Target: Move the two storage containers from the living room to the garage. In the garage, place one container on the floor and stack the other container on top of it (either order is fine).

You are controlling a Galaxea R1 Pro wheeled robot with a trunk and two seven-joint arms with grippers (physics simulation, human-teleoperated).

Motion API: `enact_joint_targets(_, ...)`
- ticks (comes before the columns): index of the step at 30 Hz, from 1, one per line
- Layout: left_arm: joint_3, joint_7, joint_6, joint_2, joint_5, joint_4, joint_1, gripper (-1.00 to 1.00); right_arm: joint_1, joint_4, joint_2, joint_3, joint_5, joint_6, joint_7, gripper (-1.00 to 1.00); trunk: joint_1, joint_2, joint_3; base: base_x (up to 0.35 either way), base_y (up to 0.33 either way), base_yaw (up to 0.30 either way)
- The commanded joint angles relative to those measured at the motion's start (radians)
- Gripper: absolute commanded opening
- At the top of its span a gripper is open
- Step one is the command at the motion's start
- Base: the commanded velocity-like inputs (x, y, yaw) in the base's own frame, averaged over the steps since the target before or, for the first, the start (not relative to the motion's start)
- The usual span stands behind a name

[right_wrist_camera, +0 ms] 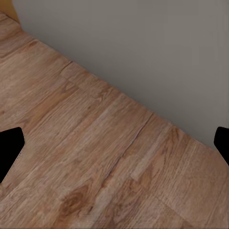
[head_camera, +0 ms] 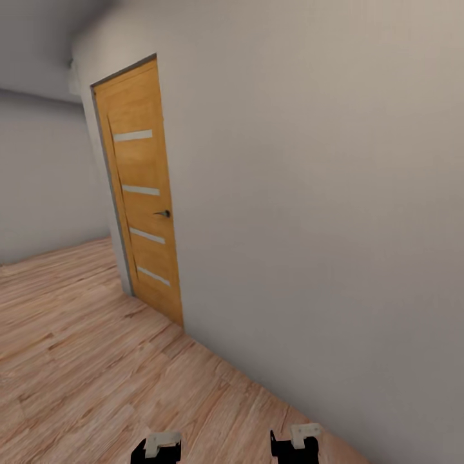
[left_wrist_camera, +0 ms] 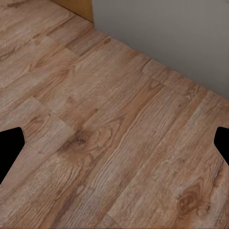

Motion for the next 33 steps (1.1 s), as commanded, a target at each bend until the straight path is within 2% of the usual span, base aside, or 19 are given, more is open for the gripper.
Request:
enact_joint_targets(1,-0.009,0.005,-0.004,0.001,0.01,0.001,-0.001,1.0,-0.001,0.001,0.0,0.008,0.004,-0.001,-0.011,1.0,0.0,-0.001,-0.001,0.106,0.0,0.222)
enact_joint_targets(13,-0.008,0.006,-0.004,0.001,0.013,0.001,-0.001,1.0,-0.001,0.001,0.0,0.008,0.004,-0.001,-0.011,1.0,0.0,-0.001,-0.001,0.038,-0.013,0.254)
enact_joint_targets(33,-0.007,0.006,-0.004,-0.001,0.014,0.001,-0.001,1.0,-0.001,0.001,0.0,0.008,0.004,-0.001,-0.011,1.0,0.0,-0.001,-0.001,0.178,-0.235,0.262)
